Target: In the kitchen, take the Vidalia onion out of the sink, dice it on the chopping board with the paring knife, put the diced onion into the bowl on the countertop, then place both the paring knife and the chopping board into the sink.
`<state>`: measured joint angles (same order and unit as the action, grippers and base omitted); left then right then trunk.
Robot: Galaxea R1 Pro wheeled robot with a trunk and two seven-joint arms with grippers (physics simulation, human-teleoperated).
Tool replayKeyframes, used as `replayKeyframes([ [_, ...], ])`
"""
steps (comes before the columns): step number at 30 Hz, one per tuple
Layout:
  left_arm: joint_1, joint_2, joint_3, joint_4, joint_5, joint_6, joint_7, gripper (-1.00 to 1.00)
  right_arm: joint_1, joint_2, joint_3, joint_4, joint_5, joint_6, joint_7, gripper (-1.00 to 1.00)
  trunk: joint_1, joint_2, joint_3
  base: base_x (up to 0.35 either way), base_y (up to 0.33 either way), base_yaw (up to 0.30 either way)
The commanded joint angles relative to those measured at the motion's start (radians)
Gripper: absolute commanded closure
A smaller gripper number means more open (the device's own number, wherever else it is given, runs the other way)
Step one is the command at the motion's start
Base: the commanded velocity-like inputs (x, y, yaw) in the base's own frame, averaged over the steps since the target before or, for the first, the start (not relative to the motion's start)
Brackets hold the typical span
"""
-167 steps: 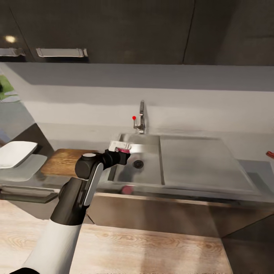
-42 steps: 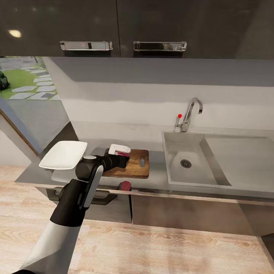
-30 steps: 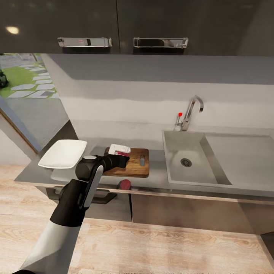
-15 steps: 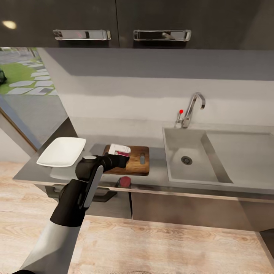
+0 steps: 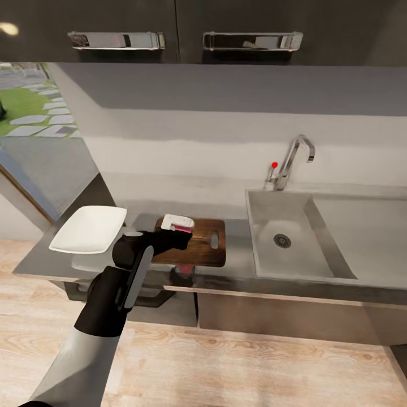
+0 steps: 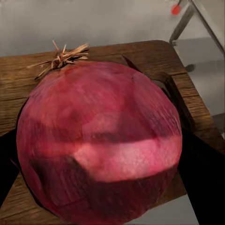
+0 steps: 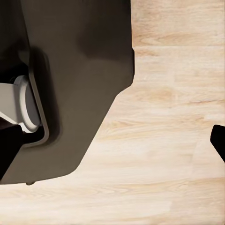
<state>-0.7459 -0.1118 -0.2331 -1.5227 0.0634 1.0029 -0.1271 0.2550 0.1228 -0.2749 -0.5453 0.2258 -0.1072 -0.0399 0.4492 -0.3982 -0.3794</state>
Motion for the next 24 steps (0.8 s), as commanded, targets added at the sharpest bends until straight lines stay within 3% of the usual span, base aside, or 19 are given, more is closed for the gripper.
replayKeyframes([
  [1, -0.001, 0.000, 0.000, 0.000, 0.006, 0.005, 0.003, 1.00, 0.000, 0.001, -0.006, -0.002, 0.010, -0.002, 0.000, -1.00, 0.001, -0.002, -0.002, 0.104, 0.031, 0.000],
  [24, 0.001, 0.000, 0.000, 0.000, 0.006, 0.005, 0.003, 1.00, 0.000, 0.001, -0.006, -0.001, 0.010, -0.002, 0.000, -1.00, 0.001, -0.002, -0.015, 0.010, 0.003, 0.000],
])
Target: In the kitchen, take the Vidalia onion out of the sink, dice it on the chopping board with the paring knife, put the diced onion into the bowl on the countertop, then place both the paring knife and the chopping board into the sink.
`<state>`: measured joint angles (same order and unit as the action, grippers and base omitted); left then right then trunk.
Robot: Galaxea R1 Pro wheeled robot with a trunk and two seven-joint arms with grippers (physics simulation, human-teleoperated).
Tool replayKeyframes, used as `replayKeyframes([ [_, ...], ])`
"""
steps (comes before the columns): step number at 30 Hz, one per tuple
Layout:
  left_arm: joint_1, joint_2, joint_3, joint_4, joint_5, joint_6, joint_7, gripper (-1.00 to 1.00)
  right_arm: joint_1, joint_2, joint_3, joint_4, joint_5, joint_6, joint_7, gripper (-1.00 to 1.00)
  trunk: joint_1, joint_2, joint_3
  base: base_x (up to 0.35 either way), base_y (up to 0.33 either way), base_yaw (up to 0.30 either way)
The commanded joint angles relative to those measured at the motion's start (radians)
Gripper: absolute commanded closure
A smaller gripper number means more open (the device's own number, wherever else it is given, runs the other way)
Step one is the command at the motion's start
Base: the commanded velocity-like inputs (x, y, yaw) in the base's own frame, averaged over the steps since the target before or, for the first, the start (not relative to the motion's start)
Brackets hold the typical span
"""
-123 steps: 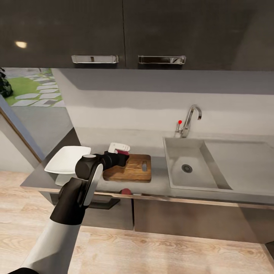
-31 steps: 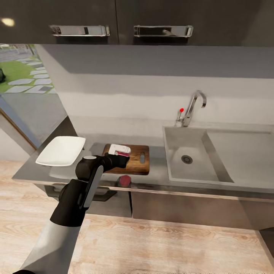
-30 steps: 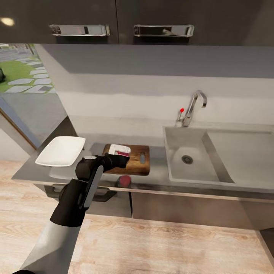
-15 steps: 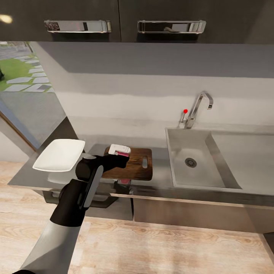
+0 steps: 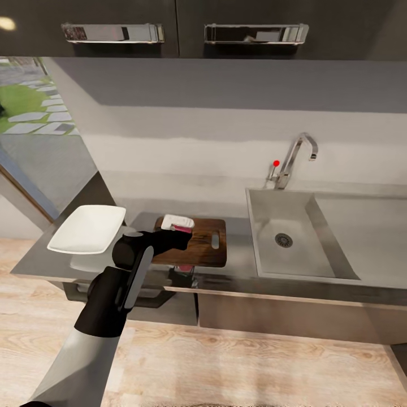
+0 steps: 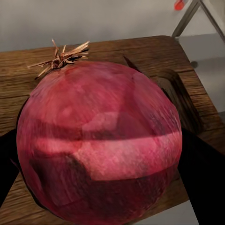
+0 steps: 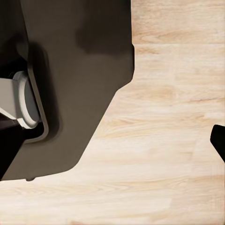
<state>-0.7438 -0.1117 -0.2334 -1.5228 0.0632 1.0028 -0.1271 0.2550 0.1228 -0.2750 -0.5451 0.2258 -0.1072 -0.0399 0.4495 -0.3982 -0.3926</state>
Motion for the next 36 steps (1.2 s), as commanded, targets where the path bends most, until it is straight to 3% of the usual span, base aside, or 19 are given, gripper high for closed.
replayKeyframes([
  [1, -0.001, 0.000, 0.000, 0.000, 0.006, 0.005, 0.003, 1.00, 0.001, 0.001, -0.006, -0.001, 0.010, -0.002, 0.000, -1.00, 0.001, -0.002, -0.003, 0.000, 0.000, 0.000],
  [19, 0.000, 0.000, 0.000, 0.000, 0.006, 0.005, 0.003, 1.00, 0.000, 0.001, -0.006, -0.001, 0.010, -0.002, 0.001, -1.00, 0.001, -0.002, -0.029, 0.000, 0.000, 0.000],
  [36, 0.000, 0.000, 0.000, 0.000, 0.006, 0.005, 0.003, 1.00, 0.001, 0.002, -0.006, -0.001, 0.010, -0.003, 0.003, -1.00, 0.001, -0.002, -0.036, 0.059, -0.012, 0.000],
])
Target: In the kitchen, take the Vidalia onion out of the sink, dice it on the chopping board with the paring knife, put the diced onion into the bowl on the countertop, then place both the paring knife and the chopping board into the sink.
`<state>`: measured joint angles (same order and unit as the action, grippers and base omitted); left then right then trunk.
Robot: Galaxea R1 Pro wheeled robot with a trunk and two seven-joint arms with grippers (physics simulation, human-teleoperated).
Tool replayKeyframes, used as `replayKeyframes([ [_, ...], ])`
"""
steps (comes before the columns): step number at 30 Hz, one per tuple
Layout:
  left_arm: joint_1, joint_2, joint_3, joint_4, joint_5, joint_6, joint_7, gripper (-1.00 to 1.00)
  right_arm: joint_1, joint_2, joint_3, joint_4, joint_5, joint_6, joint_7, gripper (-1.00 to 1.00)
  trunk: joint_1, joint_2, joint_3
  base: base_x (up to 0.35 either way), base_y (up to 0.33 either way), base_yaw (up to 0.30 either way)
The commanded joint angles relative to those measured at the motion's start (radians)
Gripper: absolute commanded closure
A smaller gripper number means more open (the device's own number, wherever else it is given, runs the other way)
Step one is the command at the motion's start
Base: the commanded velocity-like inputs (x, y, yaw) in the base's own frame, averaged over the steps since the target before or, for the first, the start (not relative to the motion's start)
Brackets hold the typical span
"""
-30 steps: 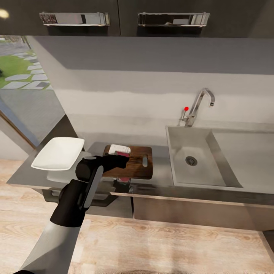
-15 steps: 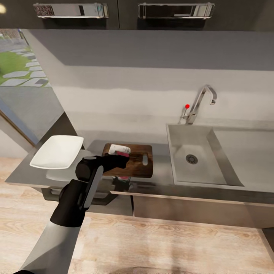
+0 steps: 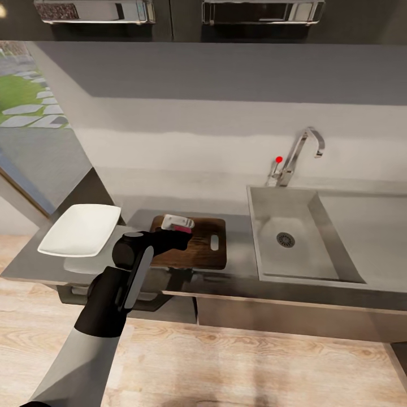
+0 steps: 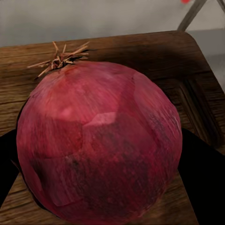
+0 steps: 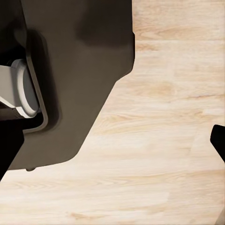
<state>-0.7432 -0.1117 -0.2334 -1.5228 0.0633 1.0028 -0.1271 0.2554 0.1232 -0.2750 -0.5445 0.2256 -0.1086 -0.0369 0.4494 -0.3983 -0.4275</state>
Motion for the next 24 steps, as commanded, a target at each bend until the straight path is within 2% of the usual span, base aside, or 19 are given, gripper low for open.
replayKeyframes([
  [1, -0.001, 0.000, 0.000, 0.000, 0.006, 0.005, 0.003, 1.00, 0.000, 0.001, -0.006, -0.002, 0.011, -0.002, 0.000, -1.00, 0.001, -0.002, -0.002, 0.014, -0.003, 0.000],
  [16, -0.001, 0.001, 0.000, 0.000, 0.006, 0.005, 0.003, 1.00, 0.000, 0.001, -0.006, -0.002, 0.010, -0.002, 0.000, -1.00, 0.001, -0.002, -0.002, 0.002, 0.000, 0.000],
  [24, -0.001, 0.001, 0.000, 0.000, 0.006, 0.005, 0.003, 1.00, 0.000, 0.001, -0.006, -0.002, 0.011, -0.002, 0.000, -1.00, 0.001, -0.002, -0.011, 0.000, 0.000, 0.046],
])
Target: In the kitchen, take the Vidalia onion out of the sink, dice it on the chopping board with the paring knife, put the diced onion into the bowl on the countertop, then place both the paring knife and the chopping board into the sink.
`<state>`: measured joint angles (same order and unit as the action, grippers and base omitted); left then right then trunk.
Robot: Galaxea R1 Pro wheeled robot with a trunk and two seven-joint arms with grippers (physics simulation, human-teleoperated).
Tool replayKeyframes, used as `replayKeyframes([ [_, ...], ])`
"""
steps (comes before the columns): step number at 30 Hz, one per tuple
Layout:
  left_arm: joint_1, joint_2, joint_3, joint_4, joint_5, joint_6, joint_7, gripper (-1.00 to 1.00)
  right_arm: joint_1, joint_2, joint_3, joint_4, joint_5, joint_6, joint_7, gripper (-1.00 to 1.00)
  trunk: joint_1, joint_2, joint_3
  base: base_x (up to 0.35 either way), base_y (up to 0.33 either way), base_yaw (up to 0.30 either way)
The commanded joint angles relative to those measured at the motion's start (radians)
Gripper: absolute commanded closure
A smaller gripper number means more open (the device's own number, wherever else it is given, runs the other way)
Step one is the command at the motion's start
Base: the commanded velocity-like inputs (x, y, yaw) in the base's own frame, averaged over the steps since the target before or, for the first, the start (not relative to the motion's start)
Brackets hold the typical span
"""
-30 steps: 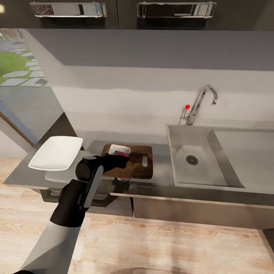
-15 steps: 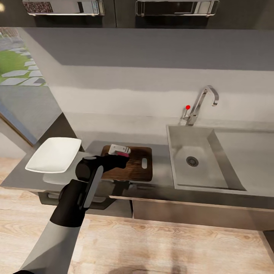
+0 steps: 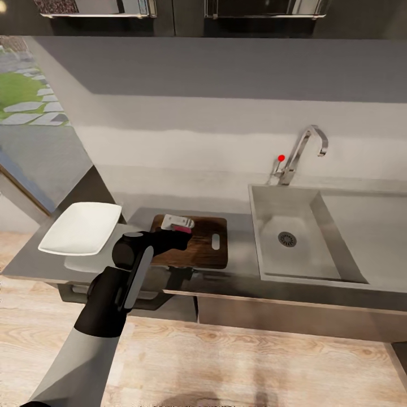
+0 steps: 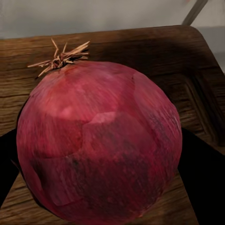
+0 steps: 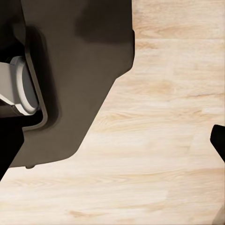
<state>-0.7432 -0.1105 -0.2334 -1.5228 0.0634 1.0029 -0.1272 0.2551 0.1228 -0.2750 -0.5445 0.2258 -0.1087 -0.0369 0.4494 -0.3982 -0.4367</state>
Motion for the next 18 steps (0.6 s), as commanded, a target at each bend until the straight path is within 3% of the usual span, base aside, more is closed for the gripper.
replayKeyframes([
  [1, -0.001, 0.000, 0.000, 0.000, 0.006, 0.005, 0.003, 1.00, 0.000, 0.001, -0.006, -0.002, 0.010, -0.002, 0.000, -1.00, 0.001, -0.002, -0.003, 0.000, 0.000, 0.068],
  [18, -0.001, -0.001, 0.000, 0.000, 0.006, 0.005, 0.003, 1.00, 0.000, 0.001, -0.006, -0.002, 0.010, -0.002, 0.000, -1.00, 0.001, -0.002, -0.010, 0.005, -0.006, 0.021],
])
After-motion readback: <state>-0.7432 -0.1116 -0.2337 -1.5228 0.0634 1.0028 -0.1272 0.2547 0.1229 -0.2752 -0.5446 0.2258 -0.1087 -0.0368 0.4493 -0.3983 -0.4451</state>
